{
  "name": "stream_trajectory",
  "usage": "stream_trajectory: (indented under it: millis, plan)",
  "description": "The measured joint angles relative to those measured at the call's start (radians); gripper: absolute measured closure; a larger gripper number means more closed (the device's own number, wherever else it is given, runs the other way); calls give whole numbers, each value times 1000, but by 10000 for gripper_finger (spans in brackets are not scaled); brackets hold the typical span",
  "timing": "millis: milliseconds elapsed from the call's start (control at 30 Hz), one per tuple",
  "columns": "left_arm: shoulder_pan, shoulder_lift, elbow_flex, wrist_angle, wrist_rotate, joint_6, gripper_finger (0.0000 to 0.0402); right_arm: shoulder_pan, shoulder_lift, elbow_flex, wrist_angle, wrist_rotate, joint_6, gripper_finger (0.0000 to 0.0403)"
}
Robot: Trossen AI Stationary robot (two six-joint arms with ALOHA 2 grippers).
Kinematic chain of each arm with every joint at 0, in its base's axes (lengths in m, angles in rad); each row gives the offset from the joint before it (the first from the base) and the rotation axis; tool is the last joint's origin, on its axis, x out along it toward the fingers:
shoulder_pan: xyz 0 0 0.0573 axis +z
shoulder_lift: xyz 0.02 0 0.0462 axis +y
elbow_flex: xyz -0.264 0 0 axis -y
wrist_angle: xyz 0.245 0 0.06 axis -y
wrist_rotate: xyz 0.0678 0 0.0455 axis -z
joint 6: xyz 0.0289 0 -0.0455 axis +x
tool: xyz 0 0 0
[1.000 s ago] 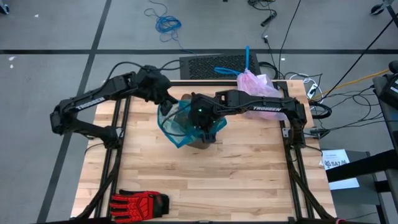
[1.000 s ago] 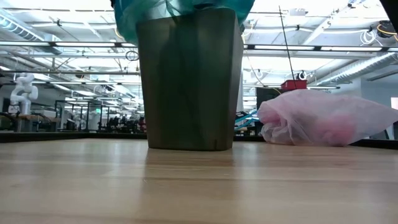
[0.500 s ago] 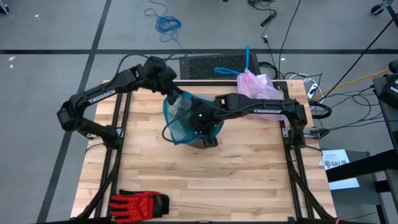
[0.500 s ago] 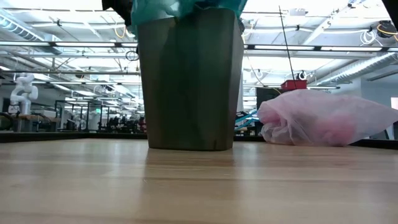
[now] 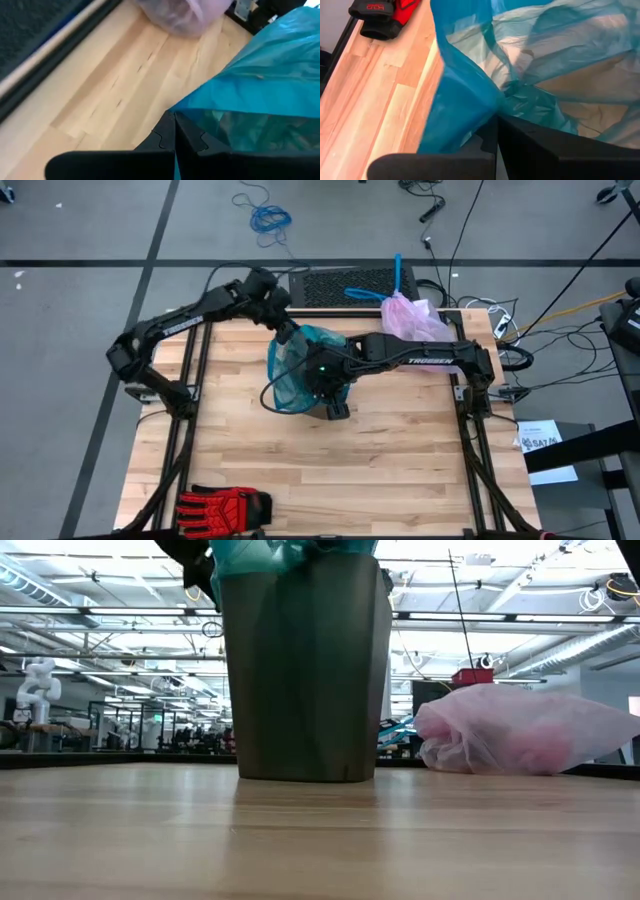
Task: Place trash/remove bag and relplace
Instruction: Insert the blue trash bag into the black trash bin
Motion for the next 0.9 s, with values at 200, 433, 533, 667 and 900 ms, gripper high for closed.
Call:
stream_trajectory:
  millis: [200,433,533,667,900]
  plan:
    - [1,62,0,4,13,7,402,0,0,0,0,0,1,403]
    - [-11,107,0,16,16,26,402,0,0,0,0,0,0,403]
    - [-27,125,0,-8,24,45,402,0,0,0,0,8,0,403]
    - [-35,136,-4,-13,12,60,402,0,0,0,-1,19,1,403]
    - [14,46,-3,-39,4,50,402,0,0,0,-1,20,4,403]
